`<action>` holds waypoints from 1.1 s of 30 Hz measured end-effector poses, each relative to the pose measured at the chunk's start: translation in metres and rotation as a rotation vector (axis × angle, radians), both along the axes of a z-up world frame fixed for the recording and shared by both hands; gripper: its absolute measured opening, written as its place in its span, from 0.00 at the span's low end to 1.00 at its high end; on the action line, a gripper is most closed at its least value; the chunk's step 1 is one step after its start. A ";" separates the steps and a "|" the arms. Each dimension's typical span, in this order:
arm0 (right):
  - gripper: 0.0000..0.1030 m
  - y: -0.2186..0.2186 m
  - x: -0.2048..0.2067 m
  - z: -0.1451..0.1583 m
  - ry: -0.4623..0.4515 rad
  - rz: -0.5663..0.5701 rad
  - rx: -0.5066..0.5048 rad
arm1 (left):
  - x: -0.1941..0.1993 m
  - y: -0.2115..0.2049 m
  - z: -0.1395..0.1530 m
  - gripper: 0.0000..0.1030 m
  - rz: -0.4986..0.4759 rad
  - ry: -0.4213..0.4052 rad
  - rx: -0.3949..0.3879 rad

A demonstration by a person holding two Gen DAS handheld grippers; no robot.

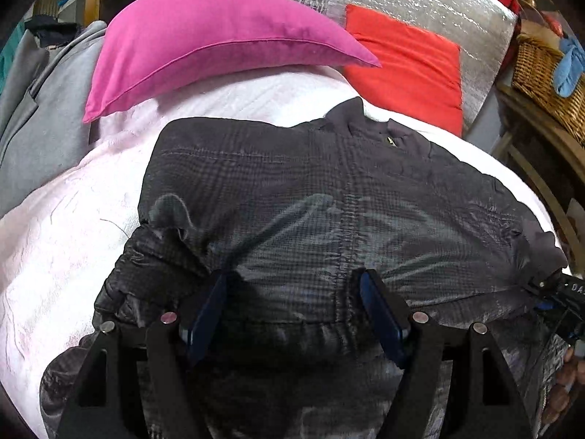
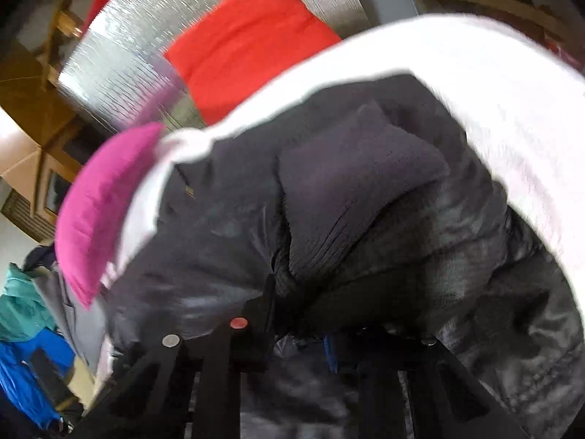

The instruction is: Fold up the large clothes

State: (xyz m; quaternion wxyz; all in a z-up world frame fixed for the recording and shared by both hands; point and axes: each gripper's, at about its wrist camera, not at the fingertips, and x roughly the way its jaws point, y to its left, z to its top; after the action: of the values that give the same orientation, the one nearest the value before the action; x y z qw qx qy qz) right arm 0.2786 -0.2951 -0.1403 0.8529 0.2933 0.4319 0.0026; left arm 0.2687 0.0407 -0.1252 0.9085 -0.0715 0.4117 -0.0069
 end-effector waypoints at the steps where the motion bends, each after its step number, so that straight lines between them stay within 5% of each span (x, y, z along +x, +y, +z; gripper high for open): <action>1: 0.24 0.000 -0.001 0.001 -0.008 0.001 0.000 | -0.002 0.001 0.000 0.73 0.000 -0.001 0.002; 5: 0.33 -0.008 -0.002 0.006 0.022 0.009 0.045 | -0.002 0.001 -0.001 0.73 0.005 0.000 0.007; 7: 0.65 -0.010 -0.005 0.012 0.022 0.020 0.060 | -0.002 0.001 0.000 0.73 0.006 0.001 0.006; 9: 0.74 -0.010 -0.016 0.022 0.017 0.048 0.046 | -0.004 0.002 0.004 0.73 0.013 -0.003 0.005; 14: 0.74 0.008 -0.038 0.050 -0.035 0.171 -0.012 | -0.018 0.014 0.036 0.73 0.059 -0.141 -0.045; 19: 0.74 0.030 -0.033 0.075 -0.153 0.238 -0.073 | 0.002 0.026 0.003 0.73 0.086 0.019 -0.051; 23: 0.74 0.038 -0.011 0.060 -0.139 0.255 -0.123 | 0.002 0.017 0.001 0.73 0.078 0.001 0.025; 25: 0.73 0.029 0.009 0.022 0.018 0.250 -0.050 | 0.003 0.017 -0.002 0.73 0.073 0.003 0.020; 27: 0.73 0.024 0.008 0.021 -0.013 0.239 -0.021 | 0.004 0.019 -0.002 0.73 0.069 0.004 0.014; 33: 0.74 0.039 0.007 0.073 -0.159 0.274 -0.125 | -0.011 0.063 0.038 0.73 0.098 -0.095 -0.187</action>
State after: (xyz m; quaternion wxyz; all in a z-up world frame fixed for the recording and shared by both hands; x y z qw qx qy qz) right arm 0.2856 -0.2559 -0.0669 0.8926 0.1769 0.3985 0.1151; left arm 0.2581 0.1038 -0.0876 0.9156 -0.1754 0.3619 -0.0040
